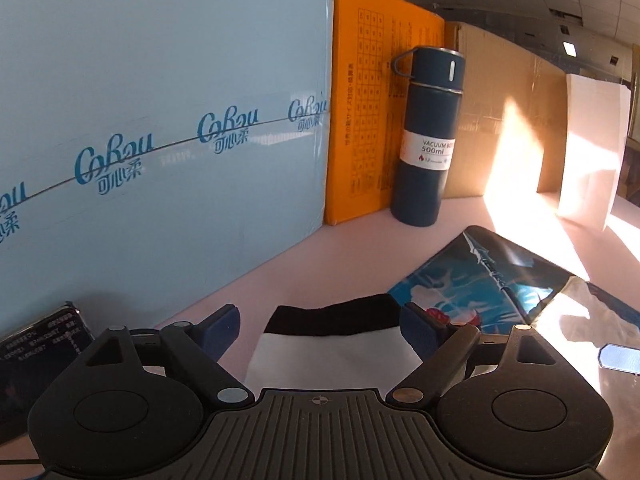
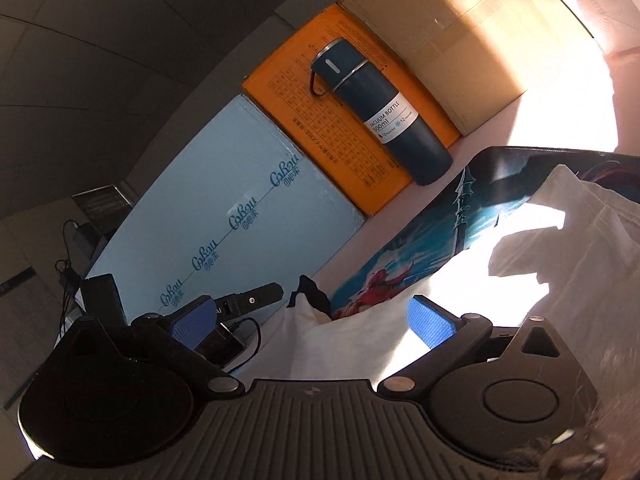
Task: Fold clothes
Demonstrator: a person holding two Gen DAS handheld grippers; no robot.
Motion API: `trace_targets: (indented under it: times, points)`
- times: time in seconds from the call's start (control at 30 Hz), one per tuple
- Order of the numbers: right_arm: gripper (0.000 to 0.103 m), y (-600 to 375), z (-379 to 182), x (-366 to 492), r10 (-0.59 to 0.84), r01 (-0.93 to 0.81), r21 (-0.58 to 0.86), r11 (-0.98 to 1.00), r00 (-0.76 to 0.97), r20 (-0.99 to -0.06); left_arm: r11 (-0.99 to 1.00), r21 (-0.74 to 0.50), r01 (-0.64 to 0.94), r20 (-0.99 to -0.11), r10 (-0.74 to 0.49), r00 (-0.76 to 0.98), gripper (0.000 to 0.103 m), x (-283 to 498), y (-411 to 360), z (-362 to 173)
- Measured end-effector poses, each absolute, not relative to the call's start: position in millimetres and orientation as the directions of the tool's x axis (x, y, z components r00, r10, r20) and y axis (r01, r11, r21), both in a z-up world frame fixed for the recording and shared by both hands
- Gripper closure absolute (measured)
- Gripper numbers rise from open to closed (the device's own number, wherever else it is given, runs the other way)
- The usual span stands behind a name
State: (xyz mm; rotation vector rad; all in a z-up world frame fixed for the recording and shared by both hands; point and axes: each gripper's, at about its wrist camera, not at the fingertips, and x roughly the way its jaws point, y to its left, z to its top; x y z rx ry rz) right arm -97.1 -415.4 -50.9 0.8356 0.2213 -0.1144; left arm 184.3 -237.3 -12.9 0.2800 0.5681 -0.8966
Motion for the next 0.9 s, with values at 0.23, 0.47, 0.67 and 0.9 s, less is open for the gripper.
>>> trace_targets:
  times: [0.23, 0.47, 0.67, 0.9]
  points:
    - [0.000, -419.9, -60.0, -95.5, 0.038, 0.170, 0.769, 0.617, 0.969, -0.245, 0.597, -0.003, 0.802, -0.665, -0.600, 0.444, 0.018, 198.9, -262.3, -44.9]
    - [0.000, -423.0, -63.0, -96.1, 0.052, 0.156, 0.789, 0.594, 0.971, -0.232, 0.586, -0.033, 0.809, -0.623, -0.645, 0.442, 0.086, 197.5, -253.5, -41.5]
    - [0.000, -430.0, -66.5, -101.7, 0.059, 0.119, 0.831, 0.544, 0.982, -0.180, 0.575, -0.082, 0.814, -0.540, -0.712, 0.448, 0.093, 183.2, -227.3, -14.0]
    - [0.000, -435.8, -62.1, -110.6, -0.048, 0.182, 0.823, 0.538, 0.981, -0.185, 0.562, -0.093, 0.822, -0.362, -0.788, 0.498, 0.093, 114.5, -171.1, 23.2]
